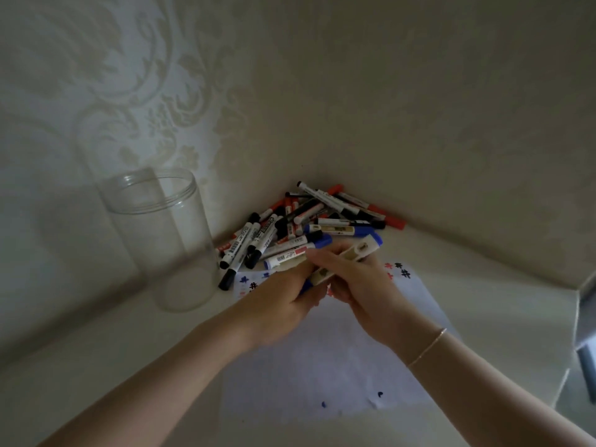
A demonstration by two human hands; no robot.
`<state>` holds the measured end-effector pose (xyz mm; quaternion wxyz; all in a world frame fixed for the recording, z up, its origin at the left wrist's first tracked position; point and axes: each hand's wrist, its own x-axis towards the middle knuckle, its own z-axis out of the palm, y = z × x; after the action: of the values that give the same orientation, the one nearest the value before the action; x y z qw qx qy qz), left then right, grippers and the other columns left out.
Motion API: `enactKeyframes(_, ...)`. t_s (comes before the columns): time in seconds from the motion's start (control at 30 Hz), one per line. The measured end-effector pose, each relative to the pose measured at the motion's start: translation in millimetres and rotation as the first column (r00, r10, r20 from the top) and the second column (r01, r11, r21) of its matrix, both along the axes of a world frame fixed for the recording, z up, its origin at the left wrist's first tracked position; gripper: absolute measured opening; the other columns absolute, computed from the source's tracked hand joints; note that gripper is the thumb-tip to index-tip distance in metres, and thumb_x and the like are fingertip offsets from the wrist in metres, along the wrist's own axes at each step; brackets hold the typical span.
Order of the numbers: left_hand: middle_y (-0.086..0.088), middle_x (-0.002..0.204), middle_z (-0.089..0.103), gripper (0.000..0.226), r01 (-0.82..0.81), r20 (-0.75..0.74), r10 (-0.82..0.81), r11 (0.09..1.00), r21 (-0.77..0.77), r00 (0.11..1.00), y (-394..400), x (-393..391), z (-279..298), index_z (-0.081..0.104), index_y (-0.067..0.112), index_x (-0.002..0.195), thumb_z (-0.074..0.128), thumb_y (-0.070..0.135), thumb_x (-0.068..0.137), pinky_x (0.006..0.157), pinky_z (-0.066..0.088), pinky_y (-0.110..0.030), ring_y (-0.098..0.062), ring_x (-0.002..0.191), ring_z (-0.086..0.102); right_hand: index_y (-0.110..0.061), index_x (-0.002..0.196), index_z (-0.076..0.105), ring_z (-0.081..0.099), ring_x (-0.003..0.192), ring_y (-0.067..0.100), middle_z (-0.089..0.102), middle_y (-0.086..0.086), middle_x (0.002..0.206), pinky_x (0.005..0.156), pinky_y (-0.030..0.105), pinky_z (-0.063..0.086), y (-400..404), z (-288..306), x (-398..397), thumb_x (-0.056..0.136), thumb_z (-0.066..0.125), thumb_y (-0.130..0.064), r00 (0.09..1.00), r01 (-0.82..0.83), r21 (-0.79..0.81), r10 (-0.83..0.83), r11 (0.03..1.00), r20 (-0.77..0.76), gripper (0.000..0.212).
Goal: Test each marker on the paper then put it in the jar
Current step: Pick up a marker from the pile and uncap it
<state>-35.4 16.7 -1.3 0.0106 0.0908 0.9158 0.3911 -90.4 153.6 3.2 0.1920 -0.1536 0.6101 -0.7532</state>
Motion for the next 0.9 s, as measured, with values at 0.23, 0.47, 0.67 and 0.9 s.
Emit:
enactKeyframes(0.23,0.0,0.079,0.061,0.043,0.037,-0.061,-0.024,0.974,0.224,0.998,5.6,-1.7,-8.5,0.048,0.02,0.132,0.035,0.042,0.098,0.058,0.037,-0.018,-0.005,0.06,0.047,0.003,0.072,0.06,0.051,0.046,0.025,0.06,0.017,0.06,0.039,0.026,0.039,-0.3,-6.9,4.1,0.09,0.062,-0.013,0.989,0.07,0.008,-0.069,0.997,-0.127,0.024)
enactKeyframes(0.47,0.0,0.065,0.053,0.04,0.038,-0.139,-0.001,0.963,0.267,0.99,11.1,-5.1,-12.1,0.05,0.025,0.134,0.038,0.038,0.098,0.052,0.033,-0.013,-0.002,0.05,0.037,0.005,0.069,0.057,0.051,0.047,0.033,0.061,0.016,0.057,0.039,0.028,0.041,0.9,-8.0,0.9,0.09,0.059,-0.01,0.977,0.115,-0.013,-0.115,0.993,-0.181,0.026)
enactKeyframes(0.67,0.016,0.072,0.061,0.029,0.047,-0.092,-0.021,0.957,0.287,0.996,8.3,-6.0,-10.8,0.042,0.051,0.123,0.037,0.043,0.095,0.054,0.035,-0.011,0.0,0.05,0.043,0.008,0.077,0.058,0.053,0.051,0.036,0.061,0.028,0.067,0.042,0.03,0.044,3.8,-5.6,-7.3,0.089,0.06,-0.007,0.969,0.076,0.012,-0.071,0.997,-0.238,0.019)
enactKeyframes(0.9,0.022,0.111,0.056,0.027,-0.133,-0.14,0.117,0.985,-0.109,0.983,-29.0,-18.1,-28.7,0.046,0.034,0.124,0.032,0.033,0.101,0.095,0.043,-0.032,0.002,0.106,0.051,-0.009,0.073,0.058,0.048,0.037,0.017,0.062,0.008,0.055,0.037,0.024,0.042,8.1,-0.6,-19.2,0.091,0.058,-0.007,0.866,0.44,-0.117,-0.456,0.89,-0.207,0.018)
